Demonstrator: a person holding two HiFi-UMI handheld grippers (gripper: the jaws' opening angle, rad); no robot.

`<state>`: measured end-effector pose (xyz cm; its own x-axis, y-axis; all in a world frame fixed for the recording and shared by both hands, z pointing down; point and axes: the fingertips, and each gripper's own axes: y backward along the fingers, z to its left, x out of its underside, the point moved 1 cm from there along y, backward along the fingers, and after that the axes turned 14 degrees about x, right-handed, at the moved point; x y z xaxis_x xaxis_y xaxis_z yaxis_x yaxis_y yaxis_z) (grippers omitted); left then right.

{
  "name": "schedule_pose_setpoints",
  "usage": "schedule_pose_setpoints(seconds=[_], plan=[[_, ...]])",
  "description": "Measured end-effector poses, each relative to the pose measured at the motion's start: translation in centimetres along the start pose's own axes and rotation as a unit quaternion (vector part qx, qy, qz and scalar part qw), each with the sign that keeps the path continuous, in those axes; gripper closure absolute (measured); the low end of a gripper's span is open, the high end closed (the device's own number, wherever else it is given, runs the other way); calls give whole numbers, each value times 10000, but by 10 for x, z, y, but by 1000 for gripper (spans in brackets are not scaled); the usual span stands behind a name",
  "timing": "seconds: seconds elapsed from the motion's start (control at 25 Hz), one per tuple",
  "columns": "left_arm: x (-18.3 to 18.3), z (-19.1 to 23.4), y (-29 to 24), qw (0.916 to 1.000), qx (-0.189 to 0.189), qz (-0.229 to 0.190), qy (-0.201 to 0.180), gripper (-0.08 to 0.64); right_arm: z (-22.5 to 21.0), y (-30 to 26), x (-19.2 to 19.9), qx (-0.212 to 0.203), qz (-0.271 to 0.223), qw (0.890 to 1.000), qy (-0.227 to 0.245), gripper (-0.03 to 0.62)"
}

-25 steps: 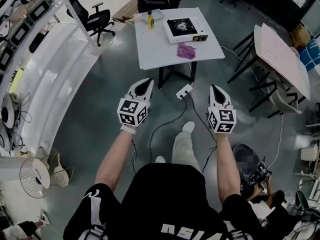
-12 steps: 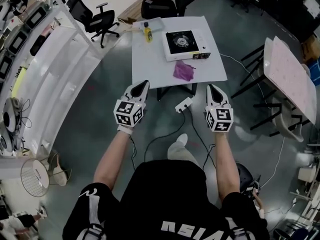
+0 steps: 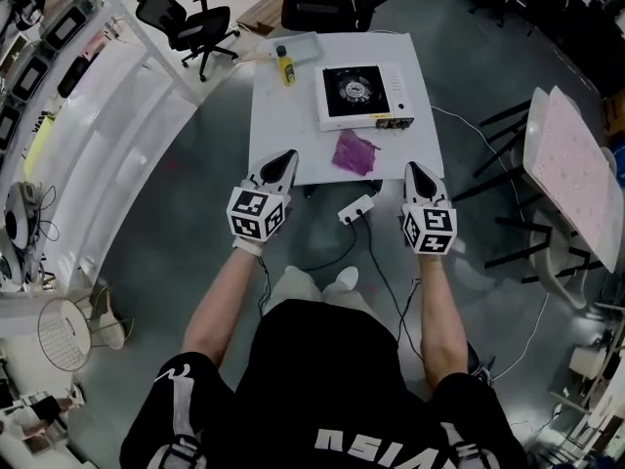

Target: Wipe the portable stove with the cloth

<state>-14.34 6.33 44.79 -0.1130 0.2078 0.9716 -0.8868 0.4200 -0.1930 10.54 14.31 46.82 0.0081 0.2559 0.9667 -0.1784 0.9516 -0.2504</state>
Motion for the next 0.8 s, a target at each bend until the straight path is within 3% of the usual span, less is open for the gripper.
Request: schedule_pose_setpoints(seconds=[0.28, 0.8], plan=[[-5, 40, -29, 9996, 273, 35, -27, 557, 15, -36, 4, 115, 128, 9998, -25, 586], [-6, 143, -76, 9931, 1155, 166, 79, 557, 51, -113, -9, 908, 321, 9953, -129, 586]])
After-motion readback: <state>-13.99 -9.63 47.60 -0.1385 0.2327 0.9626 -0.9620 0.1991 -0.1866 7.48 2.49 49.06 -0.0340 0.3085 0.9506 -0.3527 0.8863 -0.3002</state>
